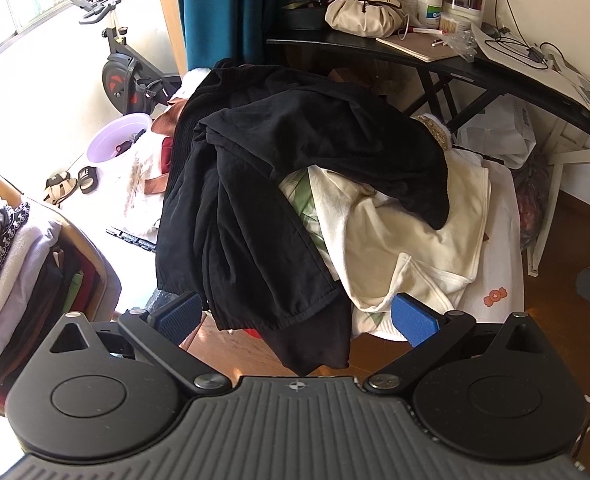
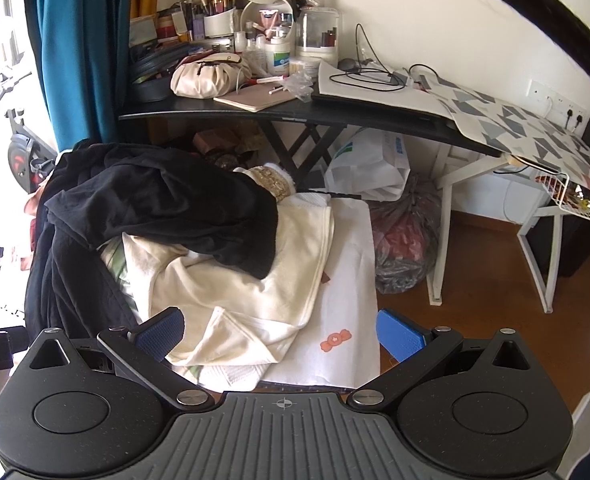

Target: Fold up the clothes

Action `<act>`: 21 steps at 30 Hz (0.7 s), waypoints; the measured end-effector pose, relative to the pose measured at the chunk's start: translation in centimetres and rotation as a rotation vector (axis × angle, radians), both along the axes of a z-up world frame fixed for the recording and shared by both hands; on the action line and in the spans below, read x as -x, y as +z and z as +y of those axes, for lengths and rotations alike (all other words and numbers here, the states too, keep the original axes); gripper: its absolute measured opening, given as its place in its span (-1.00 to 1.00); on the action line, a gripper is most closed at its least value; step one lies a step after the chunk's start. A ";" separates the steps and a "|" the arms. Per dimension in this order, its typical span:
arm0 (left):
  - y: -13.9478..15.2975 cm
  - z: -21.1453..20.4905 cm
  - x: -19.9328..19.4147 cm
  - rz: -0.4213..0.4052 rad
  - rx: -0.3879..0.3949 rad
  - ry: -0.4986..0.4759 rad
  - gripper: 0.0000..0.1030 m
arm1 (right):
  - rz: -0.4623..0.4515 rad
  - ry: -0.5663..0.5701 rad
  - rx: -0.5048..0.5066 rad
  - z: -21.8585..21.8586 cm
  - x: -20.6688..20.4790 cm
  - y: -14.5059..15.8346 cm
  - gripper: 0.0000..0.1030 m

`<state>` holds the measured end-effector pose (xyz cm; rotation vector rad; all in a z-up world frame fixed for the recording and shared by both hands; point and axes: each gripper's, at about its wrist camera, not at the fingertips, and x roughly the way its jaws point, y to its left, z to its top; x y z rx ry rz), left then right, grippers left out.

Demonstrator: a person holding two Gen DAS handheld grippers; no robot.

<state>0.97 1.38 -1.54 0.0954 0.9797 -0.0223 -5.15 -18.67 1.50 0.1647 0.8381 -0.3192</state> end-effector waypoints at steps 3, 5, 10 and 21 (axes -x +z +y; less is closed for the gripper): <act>0.0 0.2 -0.2 0.009 0.010 -0.004 0.99 | 0.001 -0.003 0.007 0.3 0.0 0.0 0.99; -0.1 0.3 -0.2 0.015 0.016 -0.004 0.99 | 0.001 -0.003 0.013 0.5 -0.1 0.0 0.99; -0.3 0.7 -0.2 0.028 0.033 0.003 0.99 | 0.007 0.008 0.021 0.9 -0.1 -0.1 0.99; -0.2 0.1 0.3 0.027 0.034 -0.011 0.99 | 0.005 -0.004 0.014 0.7 0.4 -0.5 0.99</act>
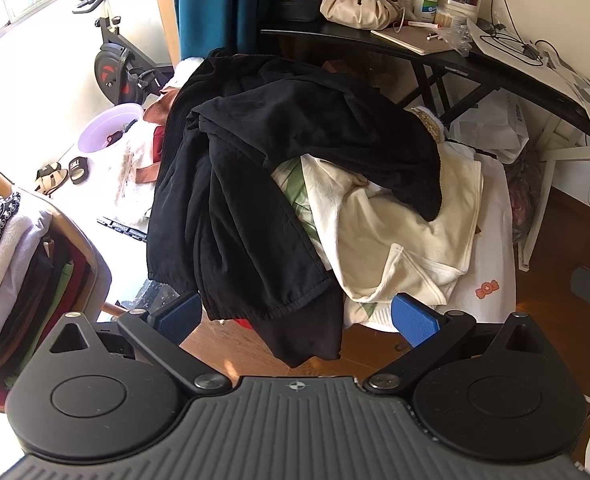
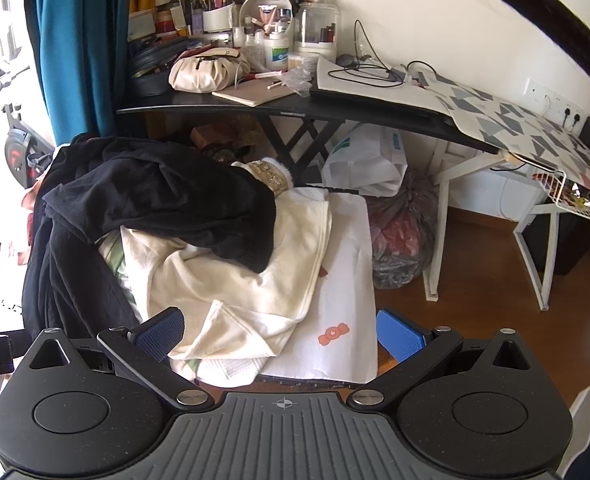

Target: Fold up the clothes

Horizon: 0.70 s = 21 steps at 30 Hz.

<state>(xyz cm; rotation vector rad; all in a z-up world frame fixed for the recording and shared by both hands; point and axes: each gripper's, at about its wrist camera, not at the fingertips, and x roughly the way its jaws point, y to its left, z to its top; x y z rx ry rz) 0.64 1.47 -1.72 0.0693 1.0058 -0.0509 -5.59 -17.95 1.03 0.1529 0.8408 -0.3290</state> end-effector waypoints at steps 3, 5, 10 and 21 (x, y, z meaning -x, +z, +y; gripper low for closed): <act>-0.1 -0.1 0.2 0.006 -0.001 -0.004 0.99 | 0.002 -0.002 -0.004 -0.1 0.1 0.0 0.99; 0.0 -0.2 0.2 0.006 -0.003 -0.003 0.99 | 0.001 -0.003 -0.005 -0.1 0.2 -0.1 0.99; 0.1 -0.3 0.3 0.004 -0.004 0.000 0.99 | -0.002 -0.003 -0.008 -0.1 0.4 -0.1 0.99; 0.0 -0.3 0.4 0.011 -0.003 0.009 0.99 | 0.006 0.010 -0.009 0.0 0.3 -0.3 0.99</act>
